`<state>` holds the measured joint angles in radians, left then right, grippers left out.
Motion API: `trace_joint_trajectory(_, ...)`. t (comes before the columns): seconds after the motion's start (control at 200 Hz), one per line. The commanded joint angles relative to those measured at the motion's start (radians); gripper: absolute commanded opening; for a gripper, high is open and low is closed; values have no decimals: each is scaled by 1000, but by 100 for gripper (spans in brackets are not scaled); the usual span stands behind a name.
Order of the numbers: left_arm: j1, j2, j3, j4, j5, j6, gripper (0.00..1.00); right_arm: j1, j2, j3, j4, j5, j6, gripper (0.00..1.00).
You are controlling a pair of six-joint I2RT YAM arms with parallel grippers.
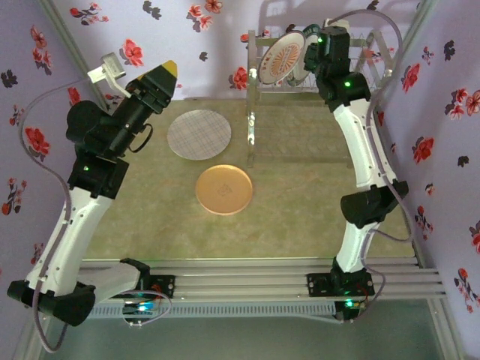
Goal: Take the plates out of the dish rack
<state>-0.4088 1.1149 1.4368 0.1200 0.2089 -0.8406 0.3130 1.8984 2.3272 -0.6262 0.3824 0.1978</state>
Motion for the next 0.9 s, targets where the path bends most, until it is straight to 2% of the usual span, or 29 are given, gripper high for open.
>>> trace_joint_trajectory(0.0, -4, -20, -8, 43, -15, -14, 68, 16, 20, 56, -9, 57, -41, 24)
trace_joint_trajectory(0.475, -4, -38, -50, 47, -16, -26, 68, 94, 44, 140, 31, 236, -223, 6)
trace_joint_trajectory(0.895, -6, -34, -47, 47, -9, -38, 67, 103, 15, 190, 75, 329, -314, 0)
